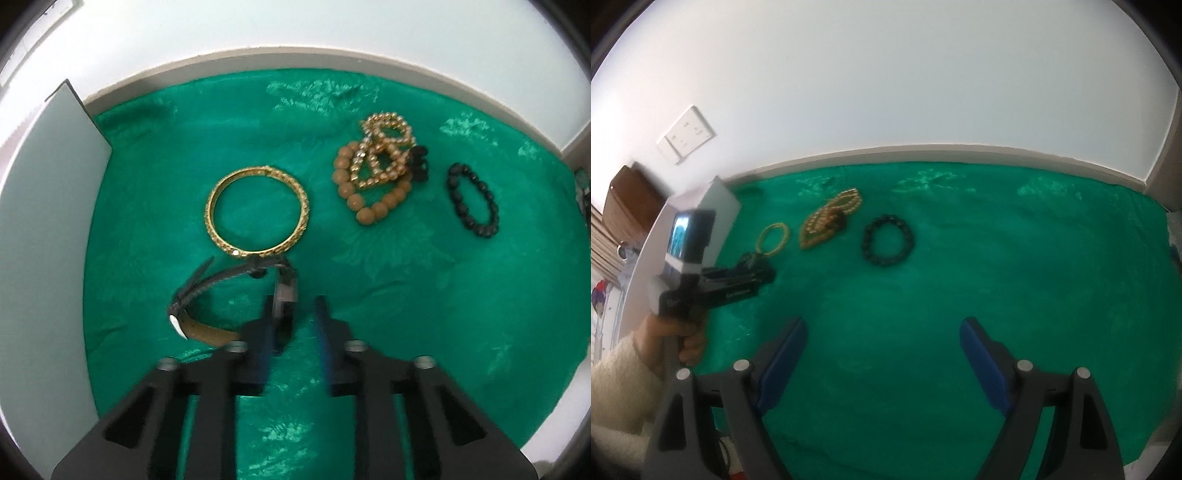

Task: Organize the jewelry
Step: 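Grasp the black-strap watch with the left gripper while the right grasps the gold bead chain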

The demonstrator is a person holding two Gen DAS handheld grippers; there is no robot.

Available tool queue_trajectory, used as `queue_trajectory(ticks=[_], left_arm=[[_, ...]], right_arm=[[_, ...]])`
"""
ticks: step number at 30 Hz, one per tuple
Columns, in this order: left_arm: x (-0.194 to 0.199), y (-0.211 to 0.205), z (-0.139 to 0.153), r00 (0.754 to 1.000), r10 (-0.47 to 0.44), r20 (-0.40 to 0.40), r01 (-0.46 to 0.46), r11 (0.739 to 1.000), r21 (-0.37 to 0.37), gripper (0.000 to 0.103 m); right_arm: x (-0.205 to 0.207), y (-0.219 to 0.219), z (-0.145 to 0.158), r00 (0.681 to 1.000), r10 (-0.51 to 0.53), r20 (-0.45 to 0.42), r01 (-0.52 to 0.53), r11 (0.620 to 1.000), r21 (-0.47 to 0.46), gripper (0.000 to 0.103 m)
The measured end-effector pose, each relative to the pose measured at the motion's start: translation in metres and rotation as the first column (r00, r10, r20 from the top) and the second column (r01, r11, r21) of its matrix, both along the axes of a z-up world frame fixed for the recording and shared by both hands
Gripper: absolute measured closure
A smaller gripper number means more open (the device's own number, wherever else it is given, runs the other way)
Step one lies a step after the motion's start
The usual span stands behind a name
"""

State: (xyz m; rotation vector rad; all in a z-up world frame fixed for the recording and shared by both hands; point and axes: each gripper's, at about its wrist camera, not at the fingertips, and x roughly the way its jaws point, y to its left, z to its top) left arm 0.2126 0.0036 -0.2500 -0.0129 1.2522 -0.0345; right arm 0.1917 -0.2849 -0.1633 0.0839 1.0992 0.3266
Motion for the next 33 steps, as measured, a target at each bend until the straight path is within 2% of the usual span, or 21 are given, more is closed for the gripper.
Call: queue_trajectory(ticks=[4, 8, 13, 17, 23, 27, 29, 33], left_arm=[[-0.003, 0.003, 0.000, 1.000, 0.002, 0.011, -0.002, 1.000, -0.004, 0.094], [-0.012, 0.008, 0.005, 1.000, 0.009, 0.013, -0.009, 1.000, -0.005, 0.094], [-0.033, 0.018, 0.017, 0.999, 0.038, 0.015, -0.038, 0.999, -0.026, 0.094], [-0.048, 0.028, 0.026, 0.998, 0.067, 0.011, -0.067, 0.997, -0.048, 0.094], [-0.058, 0.035, 0.038, 0.997, 0.081, 0.013, -0.080, 0.995, -0.063, 0.094], [-0.062, 0.040, 0.042, 0.996, 0.090, 0.007, -0.089, 0.994, -0.071, 0.094], [-0.064, 0.044, 0.042, 0.995, 0.095, 0.001, -0.095, 0.993, -0.074, 0.094], [-0.067, 0.050, 0.041, 0.995, 0.102, -0.013, -0.103, 0.993, -0.065, 0.094]], right_arm=[[0.013, -0.004, -0.015, 1.000, -0.008, -0.019, 0.008, 1.000, -0.012, 0.017], [0.027, -0.001, -0.030, 0.998, 0.006, -0.059, -0.004, 0.999, 0.042, 0.017], [0.055, 0.023, -0.038, 0.997, 0.072, -0.039, -0.069, 0.994, 0.080, 0.027], [0.088, 0.055, -0.046, 0.988, 0.155, -0.010, -0.153, 0.985, 0.080, 0.047], [0.131, 0.107, -0.075, 0.953, 0.301, 0.020, -0.301, 0.954, -0.005, 0.049], [0.151, 0.126, -0.096, 0.944, 0.330, -0.018, -0.330, 0.944, -0.006, 0.062], [0.156, 0.131, -0.102, 0.938, 0.347, -0.022, -0.348, 0.937, -0.023, 0.064], [0.154, 0.139, -0.103, 0.915, 0.404, -0.002, -0.404, 0.914, -0.035, 0.088]])
